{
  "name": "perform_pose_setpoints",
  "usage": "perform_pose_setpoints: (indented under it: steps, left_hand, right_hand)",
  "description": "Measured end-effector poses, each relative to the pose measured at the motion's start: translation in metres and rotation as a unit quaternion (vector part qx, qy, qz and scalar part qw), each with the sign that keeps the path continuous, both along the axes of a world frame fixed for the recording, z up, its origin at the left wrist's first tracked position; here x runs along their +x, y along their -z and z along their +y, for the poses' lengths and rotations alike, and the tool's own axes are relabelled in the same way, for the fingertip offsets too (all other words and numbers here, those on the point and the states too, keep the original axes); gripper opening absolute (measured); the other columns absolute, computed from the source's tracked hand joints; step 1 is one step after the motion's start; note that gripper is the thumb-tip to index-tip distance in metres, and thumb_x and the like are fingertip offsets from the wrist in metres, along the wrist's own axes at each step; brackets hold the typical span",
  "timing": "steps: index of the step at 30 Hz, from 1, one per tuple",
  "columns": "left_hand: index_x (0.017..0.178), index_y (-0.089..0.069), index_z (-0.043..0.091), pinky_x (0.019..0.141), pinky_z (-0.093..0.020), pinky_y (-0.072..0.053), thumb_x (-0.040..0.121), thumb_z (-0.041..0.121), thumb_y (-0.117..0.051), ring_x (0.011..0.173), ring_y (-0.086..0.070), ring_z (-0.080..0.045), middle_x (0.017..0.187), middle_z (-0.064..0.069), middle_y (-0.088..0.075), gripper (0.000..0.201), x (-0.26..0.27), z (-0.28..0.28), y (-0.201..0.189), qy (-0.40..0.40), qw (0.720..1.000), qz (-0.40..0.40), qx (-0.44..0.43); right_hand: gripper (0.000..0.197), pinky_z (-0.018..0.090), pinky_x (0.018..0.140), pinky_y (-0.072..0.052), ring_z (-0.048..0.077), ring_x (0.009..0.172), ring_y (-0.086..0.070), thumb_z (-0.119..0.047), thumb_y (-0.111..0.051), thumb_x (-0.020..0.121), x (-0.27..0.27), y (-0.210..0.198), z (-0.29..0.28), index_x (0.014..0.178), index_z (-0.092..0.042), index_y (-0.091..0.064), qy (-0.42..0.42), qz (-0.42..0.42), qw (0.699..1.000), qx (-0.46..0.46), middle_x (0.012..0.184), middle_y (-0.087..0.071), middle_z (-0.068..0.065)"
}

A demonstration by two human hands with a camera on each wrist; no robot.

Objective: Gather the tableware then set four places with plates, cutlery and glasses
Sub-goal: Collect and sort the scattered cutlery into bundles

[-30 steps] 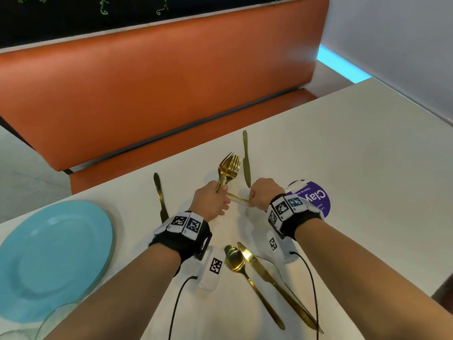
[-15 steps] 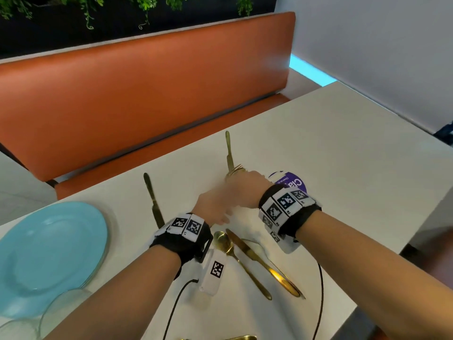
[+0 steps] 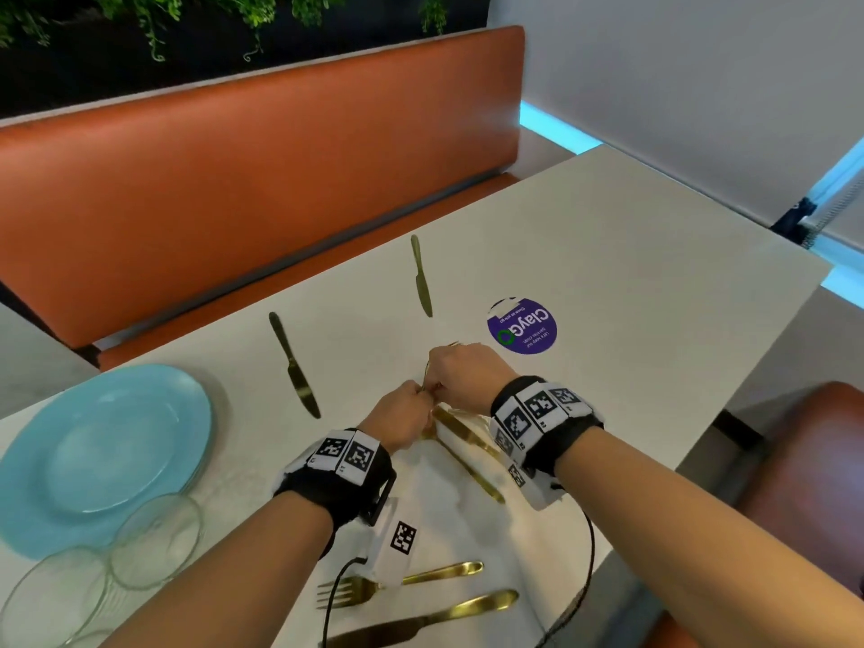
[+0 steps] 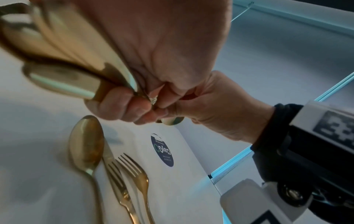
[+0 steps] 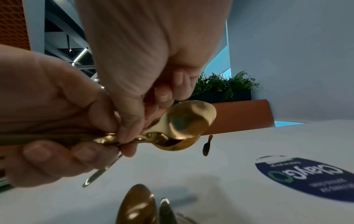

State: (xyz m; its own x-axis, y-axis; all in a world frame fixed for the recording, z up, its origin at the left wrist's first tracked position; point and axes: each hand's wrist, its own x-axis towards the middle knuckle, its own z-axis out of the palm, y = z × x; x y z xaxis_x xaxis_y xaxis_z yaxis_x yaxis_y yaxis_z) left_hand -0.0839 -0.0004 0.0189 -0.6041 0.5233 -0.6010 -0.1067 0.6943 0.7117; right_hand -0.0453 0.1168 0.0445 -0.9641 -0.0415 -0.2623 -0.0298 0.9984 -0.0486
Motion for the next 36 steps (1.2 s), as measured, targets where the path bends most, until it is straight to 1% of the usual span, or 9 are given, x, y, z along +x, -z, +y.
perform_pose_setpoints:
  steps: [4, 8, 10, 12, 14, 20, 24, 30, 36]
  left_hand:
    - [0.077, -0.046, 0.015, 0.053, -0.024, -0.033, 0.097, 0.027, -0.039, 0.058, -0.046, -0.018, 0.072, -0.004, -0.051, 0.025, 0.013, -0.01, -0.004, 0.009, 1.0, 0.015, 0.004]
    - [0.096, -0.052, 0.006, 0.071, -0.034, -0.042, 0.099, 0.033, -0.035, 0.106, -0.057, -0.044, 0.112, -0.025, -0.061, 0.032, 0.017, -0.027, 0.003, -0.033, 0.999, 0.043, -0.004]
    - [0.108, -0.052, 0.001, 0.066, -0.033, -0.044, 0.099, 0.033, -0.036, 0.09, -0.06, -0.041, 0.11, -0.026, -0.061, 0.036, 0.02, -0.034, 0.006, -0.066, 0.997, 0.03, -0.002]
    - [0.11, -0.05, -0.001, 0.052, -0.026, -0.04, 0.1, 0.029, -0.036, 0.064, -0.052, -0.024, 0.089, -0.019, -0.059, 0.035, 0.024, -0.039, 0.009, -0.092, 0.996, 0.012, 0.013]
    - [0.106, -0.049, 0.001, 0.047, -0.02, -0.039, 0.101, 0.025, -0.036, 0.056, -0.044, -0.015, 0.074, -0.007, -0.051, 0.027, 0.028, -0.043, 0.01, -0.124, 0.992, -0.012, 0.029]
    - [0.112, -0.049, 0.005, 0.055, -0.024, -0.039, 0.101, 0.022, -0.033, 0.06, -0.046, -0.015, 0.075, -0.004, -0.051, 0.026, 0.037, -0.05, 0.017, -0.17, 0.984, -0.02, 0.042]
    - [0.111, -0.05, 0.006, 0.053, -0.024, -0.038, 0.1, 0.024, -0.035, 0.06, -0.045, -0.015, 0.074, -0.004, -0.05, 0.025, 0.038, -0.055, 0.021, -0.178, 0.983, -0.03, 0.04]
    - [0.077, -0.048, 0.012, 0.056, -0.027, -0.036, 0.1, 0.03, -0.035, 0.056, -0.041, -0.017, 0.066, -0.004, -0.046, 0.031, 0.035, -0.059, 0.023, -0.185, 0.982, -0.027, 0.033]
    - [0.104, -0.047, 0.006, 0.054, -0.022, -0.038, 0.102, 0.018, -0.031, 0.059, -0.043, -0.014, 0.071, -0.005, -0.045, 0.02, 0.037, -0.059, 0.014, -0.194, 0.978, -0.051, 0.061]
  right_hand:
    - [0.022, 0.032, 0.079, -0.049, 0.022, 0.099, -0.058, -0.02, -0.053, 0.091, 0.021, 0.0, -0.006, 0.101, -0.023, -0.072, 0.079, 0.064, 0.988, -0.113, 0.109, -0.062, 0.0]
    - [0.013, 0.027, 0.078, -0.049, 0.016, 0.09, -0.06, -0.022, -0.06, 0.087, 0.048, 0.012, -0.012, 0.094, -0.02, -0.071, 0.268, 0.108, 0.935, -0.207, 0.099, -0.065, 0.0]
    - [0.015, 0.027, 0.078, -0.048, 0.019, 0.094, -0.061, -0.024, -0.058, 0.087, 0.059, 0.025, -0.019, 0.096, -0.019, -0.07, 0.331, 0.025, 0.921, -0.204, 0.102, -0.066, 0.001]
    - [0.021, 0.029, 0.083, -0.049, 0.021, 0.098, -0.062, -0.029, -0.057, 0.088, 0.068, 0.038, -0.028, 0.103, -0.018, -0.068, 0.355, -0.038, 0.914, -0.195, 0.107, -0.065, 0.003]
    - [0.027, 0.032, 0.088, -0.051, 0.024, 0.102, -0.062, -0.03, -0.055, 0.09, 0.073, 0.049, -0.036, 0.11, -0.015, -0.066, 0.366, -0.062, 0.91, -0.184, 0.112, -0.064, 0.006]
    - [0.026, 0.033, 0.086, -0.054, 0.024, 0.099, -0.064, -0.013, -0.047, 0.093, 0.073, 0.068, -0.049, 0.116, -0.013, -0.06, 0.392, -0.043, 0.907, -0.149, 0.109, -0.065, 0.007]
    - [0.025, 0.031, 0.081, -0.051, 0.022, 0.097, -0.063, -0.021, -0.048, 0.094, 0.068, 0.068, -0.046, 0.114, -0.017, -0.063, 0.394, -0.03, 0.905, -0.155, 0.108, -0.065, 0.004]
    - [0.026, 0.03, 0.077, -0.052, 0.023, 0.093, -0.065, -0.016, -0.045, 0.093, 0.066, 0.076, -0.046, 0.108, -0.011, -0.066, 0.416, -0.064, 0.898, -0.128, 0.104, -0.067, 0.007]
    - [0.026, 0.027, 0.074, -0.05, 0.023, 0.087, -0.063, -0.024, -0.058, 0.088, 0.066, 0.068, -0.028, 0.1, -0.004, -0.069, 0.469, -0.067, 0.842, -0.259, 0.101, -0.068, 0.011]
